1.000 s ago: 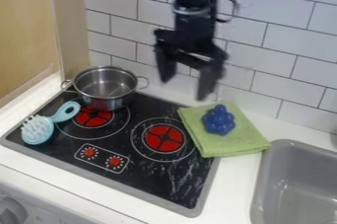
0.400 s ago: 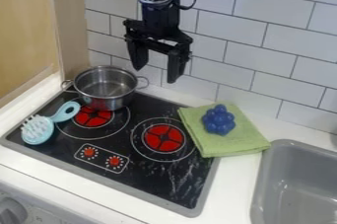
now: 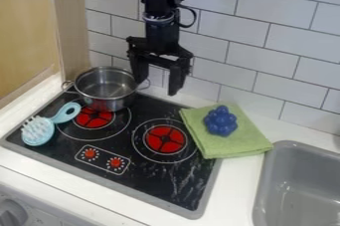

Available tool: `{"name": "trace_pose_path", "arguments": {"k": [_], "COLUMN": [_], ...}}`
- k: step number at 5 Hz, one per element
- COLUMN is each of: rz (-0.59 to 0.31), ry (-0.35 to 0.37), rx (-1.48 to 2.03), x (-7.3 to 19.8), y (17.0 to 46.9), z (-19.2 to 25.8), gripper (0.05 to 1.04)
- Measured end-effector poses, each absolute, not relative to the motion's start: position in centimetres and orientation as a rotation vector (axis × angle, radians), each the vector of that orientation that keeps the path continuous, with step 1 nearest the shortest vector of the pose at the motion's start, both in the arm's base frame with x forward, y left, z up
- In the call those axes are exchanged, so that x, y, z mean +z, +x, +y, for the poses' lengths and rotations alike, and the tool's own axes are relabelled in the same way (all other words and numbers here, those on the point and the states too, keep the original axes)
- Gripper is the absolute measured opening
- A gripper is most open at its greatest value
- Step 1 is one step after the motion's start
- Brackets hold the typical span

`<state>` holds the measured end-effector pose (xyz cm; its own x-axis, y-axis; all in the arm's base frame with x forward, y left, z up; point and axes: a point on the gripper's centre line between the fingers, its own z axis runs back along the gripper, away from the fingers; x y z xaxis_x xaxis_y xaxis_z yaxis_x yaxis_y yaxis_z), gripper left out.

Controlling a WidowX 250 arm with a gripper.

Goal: Move the silver pot to the bottom right corner of the stove

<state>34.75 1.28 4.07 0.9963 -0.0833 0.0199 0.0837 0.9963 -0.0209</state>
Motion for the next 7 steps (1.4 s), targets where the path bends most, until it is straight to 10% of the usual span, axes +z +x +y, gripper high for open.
{"name": "trace_pose_path", "arguments": {"k": [7], "rz": [0.022], "ry": [0.016], "rx": [-0.031], "x": [1.9], "y": [34.3], "z": [4.3], "gripper": [1.000]}}
